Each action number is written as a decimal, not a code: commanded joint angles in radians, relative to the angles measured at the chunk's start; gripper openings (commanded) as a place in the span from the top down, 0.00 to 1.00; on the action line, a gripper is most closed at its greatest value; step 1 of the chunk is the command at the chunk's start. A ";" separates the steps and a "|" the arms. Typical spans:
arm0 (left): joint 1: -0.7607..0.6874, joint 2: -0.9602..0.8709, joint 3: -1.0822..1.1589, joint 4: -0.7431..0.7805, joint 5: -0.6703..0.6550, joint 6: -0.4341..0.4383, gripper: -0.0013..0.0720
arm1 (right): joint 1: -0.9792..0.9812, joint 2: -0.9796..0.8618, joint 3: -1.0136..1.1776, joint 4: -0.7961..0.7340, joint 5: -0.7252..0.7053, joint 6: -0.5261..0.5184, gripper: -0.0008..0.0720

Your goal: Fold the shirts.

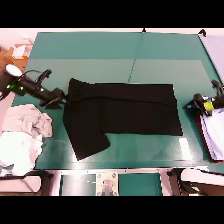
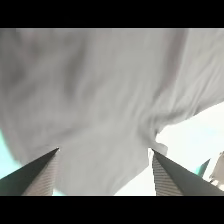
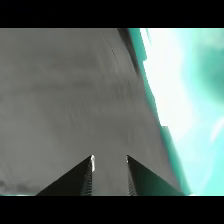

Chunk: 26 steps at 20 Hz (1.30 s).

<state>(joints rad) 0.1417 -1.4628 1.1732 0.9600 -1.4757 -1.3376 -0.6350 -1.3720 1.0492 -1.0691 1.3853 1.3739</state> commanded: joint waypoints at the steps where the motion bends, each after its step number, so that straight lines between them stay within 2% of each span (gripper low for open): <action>1: 0.006 0.238 -0.259 0.093 0.021 -0.042 0.11 | -0.079 0.263 -0.277 -0.072 -0.009 0.148 0.70; 5: 0.003 0.500 -0.612 0.069 0.187 -0.125 0.11 | -0.113 0.557 -0.571 -0.085 -0.091 0.190 0.70; 6: 0.003 0.532 -0.679 0.044 0.234 -0.125 0.11 | -0.112 0.608 -0.622 -0.084 -0.116 0.190 0.67; 7: 0.003 0.548 -0.739 -0.003 0.285 -0.122 0.11 | -0.112 0.647 -0.666 -0.083 -0.140 0.205 0.56; 8: 0.003 0.547 -0.785 -0.054 0.336 -0.106 0.11 | -0.112 0.669 -0.700 -0.083 -0.158 0.228 0.48; 13: 0.003 0.546 -0.915 -0.278 0.575 -0.003 0.11 | -0.111 0.672 -0.775 0.034 -0.233 0.242 0.48; 18: 0.003 0.546 -0.983 -0.505 0.596 0.140 0.11 | -0.111 0.629 -0.815 0.157 -0.279 0.243 0.48; 20: 0.003 0.546 -0.988 -0.538 0.575 0.180 0.50 | -0.111 0.608 -0.818 0.162 -0.288 0.243 0.48; 23: 0.003 0.546 -0.988 -0.602 0.555 0.260 0.84 | -0.111 0.582 -0.821 0.187 -0.317 0.250 0.48; 24: 0.003 0.546 -0.990 -0.600 0.556 0.276 0.91 | -0.111 0.572 -0.823 0.207 -0.333 0.250 0.48; 26: 0.003 0.546 -1.003 -0.598 0.572 0.283 0.91 | -0.111 0.558 -0.824 0.236 -0.375 0.250 0.48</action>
<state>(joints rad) 0.1436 -0.9176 0.1829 0.4026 -0.9092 -1.1053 -0.7464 -0.7918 0.2298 -0.8795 1.0664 1.6211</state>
